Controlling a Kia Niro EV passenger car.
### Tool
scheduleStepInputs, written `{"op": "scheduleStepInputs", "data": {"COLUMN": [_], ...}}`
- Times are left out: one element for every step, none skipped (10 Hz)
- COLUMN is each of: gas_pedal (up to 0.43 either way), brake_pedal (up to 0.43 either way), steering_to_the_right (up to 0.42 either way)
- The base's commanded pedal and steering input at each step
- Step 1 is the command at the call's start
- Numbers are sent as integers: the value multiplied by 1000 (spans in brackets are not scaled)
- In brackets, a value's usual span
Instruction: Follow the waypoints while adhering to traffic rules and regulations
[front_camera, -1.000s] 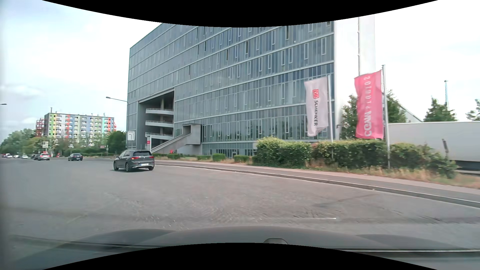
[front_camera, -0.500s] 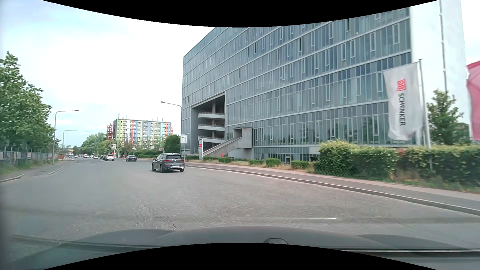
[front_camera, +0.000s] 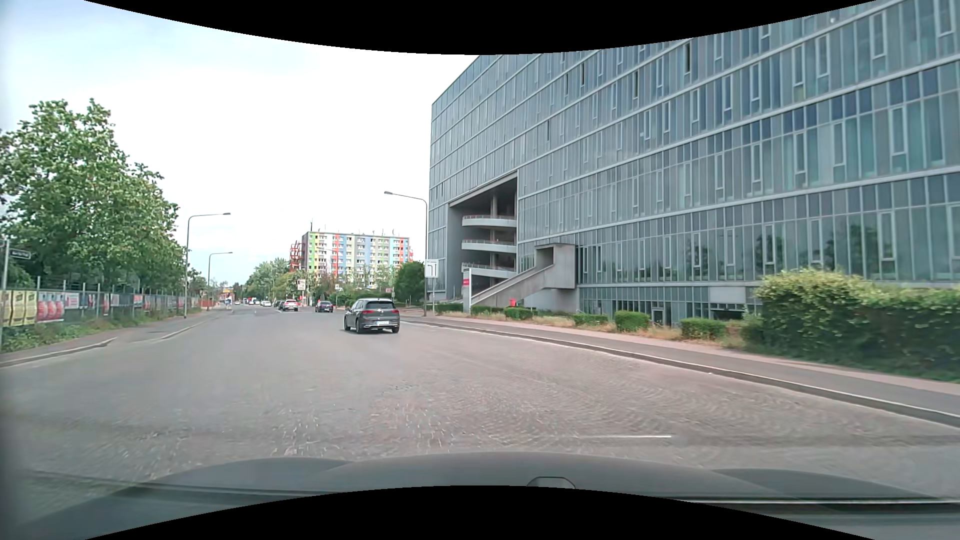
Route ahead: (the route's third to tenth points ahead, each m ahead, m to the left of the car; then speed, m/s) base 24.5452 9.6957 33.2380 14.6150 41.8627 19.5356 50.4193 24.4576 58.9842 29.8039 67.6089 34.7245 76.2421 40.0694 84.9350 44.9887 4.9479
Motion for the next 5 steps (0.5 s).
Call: {"op": "scheduleStepInputs", "data": {"gas_pedal": [189,197,197,197,197], "brake_pedal": [0,0,0,0,0], "steering_to_the_right": [-193,-193,-192,-190,-188]}}
